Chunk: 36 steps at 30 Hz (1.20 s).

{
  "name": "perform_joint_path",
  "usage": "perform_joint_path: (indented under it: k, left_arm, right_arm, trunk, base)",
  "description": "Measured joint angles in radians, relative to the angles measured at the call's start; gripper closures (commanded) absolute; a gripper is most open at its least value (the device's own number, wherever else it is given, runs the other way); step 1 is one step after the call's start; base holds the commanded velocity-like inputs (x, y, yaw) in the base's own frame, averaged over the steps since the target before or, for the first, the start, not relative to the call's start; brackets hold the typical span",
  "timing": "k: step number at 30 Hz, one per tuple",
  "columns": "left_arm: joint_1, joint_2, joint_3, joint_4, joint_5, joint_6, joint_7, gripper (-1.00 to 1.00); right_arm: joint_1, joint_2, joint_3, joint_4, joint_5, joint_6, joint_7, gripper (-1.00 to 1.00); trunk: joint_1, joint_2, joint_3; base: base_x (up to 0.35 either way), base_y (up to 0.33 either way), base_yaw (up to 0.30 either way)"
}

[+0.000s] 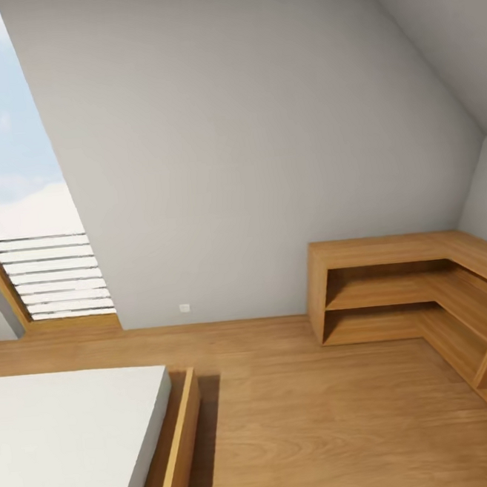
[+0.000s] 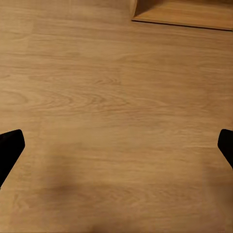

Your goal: In the bedroom, organize the workspace by keeping the computer under the desk, ensuring the monitor is on the desk, placing the keyboard on the desk next to the monitor, placing the mouse on the desk next to the keyboard, moving the folder from the swivel chair onto the desk next to the mouse, stacking the notebook on top of the folder with the pen on top of the notebook, and positioning the swivel chair next to the desk.

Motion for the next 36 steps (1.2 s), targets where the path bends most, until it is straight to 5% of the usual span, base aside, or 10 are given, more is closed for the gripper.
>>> perform_joint_path:
  k: [36]
  left_arm:
    - [-0.001,0.001,0.0,0.0,0.002,0.0,0.001,-1.0]
  right_arm:
    - [0.0,0.0,0.0,-0.001,0.0,-0.001,0.0,-1.0]
  trunk:
    - [0.0,0.0,0.0]
  base:
    - [0.329,-0.043,0.0]
